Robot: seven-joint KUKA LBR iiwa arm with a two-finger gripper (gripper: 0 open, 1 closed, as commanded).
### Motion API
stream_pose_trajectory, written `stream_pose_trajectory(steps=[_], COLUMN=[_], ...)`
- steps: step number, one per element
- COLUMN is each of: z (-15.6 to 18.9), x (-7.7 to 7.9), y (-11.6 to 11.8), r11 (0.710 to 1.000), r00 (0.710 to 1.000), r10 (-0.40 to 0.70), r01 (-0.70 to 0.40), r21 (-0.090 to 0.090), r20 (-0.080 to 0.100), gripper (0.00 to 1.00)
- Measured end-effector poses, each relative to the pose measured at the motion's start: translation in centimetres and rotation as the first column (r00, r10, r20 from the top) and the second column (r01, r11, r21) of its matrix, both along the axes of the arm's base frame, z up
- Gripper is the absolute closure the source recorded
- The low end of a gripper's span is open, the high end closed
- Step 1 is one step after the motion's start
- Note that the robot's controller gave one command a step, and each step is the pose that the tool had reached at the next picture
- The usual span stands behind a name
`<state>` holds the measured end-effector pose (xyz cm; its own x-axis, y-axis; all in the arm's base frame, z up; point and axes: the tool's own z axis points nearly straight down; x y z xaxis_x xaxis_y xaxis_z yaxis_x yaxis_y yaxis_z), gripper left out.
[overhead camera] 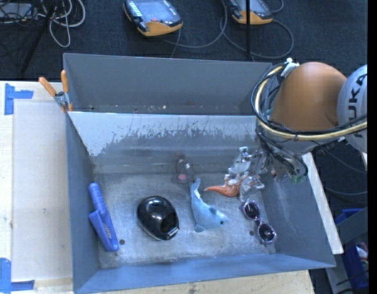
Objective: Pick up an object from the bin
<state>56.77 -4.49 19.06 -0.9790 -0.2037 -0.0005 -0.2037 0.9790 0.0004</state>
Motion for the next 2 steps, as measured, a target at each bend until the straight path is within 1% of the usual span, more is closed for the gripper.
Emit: stream_pose_trajectory(steps=[1,2], z=[0.0,3.9], x=[0.0,0.2], y=[0.0,-0.3], r11=[1.000,1.000], r00=[1.000,1.000], r10=[0.000,0.014], r01=[0.000,-0.014], r21=[0.000,0.001], r20=[0.000,-0.007], gripper=[1.00,1.00])
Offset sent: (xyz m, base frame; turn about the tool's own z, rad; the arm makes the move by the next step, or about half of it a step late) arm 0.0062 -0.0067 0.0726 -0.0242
